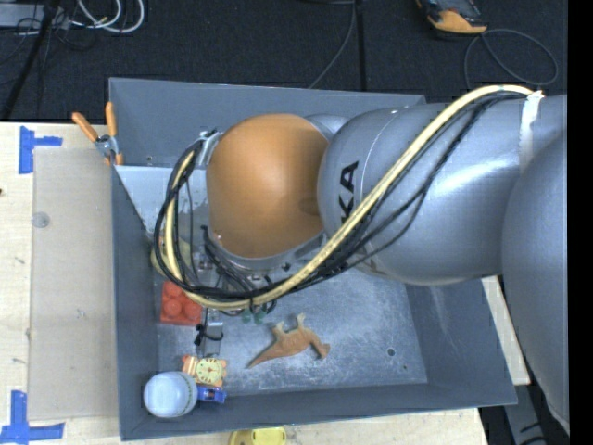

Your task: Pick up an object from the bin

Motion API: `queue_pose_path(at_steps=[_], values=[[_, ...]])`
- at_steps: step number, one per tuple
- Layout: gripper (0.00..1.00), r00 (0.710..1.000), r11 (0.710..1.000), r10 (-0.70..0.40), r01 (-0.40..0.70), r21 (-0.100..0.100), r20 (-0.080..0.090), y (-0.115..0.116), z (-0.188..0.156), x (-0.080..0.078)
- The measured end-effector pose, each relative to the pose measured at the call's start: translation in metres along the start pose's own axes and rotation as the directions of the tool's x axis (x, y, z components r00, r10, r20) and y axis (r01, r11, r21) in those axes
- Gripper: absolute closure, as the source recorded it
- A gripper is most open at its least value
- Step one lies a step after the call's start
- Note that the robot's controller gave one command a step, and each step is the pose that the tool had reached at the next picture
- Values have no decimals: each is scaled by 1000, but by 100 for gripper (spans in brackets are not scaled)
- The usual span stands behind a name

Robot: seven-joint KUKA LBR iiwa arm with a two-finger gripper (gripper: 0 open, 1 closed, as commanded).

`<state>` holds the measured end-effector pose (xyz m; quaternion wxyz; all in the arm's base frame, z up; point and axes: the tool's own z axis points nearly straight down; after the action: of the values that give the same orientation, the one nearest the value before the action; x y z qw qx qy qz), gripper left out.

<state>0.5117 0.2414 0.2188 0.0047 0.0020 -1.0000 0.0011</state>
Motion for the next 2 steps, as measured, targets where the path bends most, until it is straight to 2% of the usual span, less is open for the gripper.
queue_pose_path(at_steps=[1,2], values=[[0,1000,1000,5,-5,-2,8,-1,-5,-2],[0,1000,1000,-5,5,-1,3,-5,21,24]])
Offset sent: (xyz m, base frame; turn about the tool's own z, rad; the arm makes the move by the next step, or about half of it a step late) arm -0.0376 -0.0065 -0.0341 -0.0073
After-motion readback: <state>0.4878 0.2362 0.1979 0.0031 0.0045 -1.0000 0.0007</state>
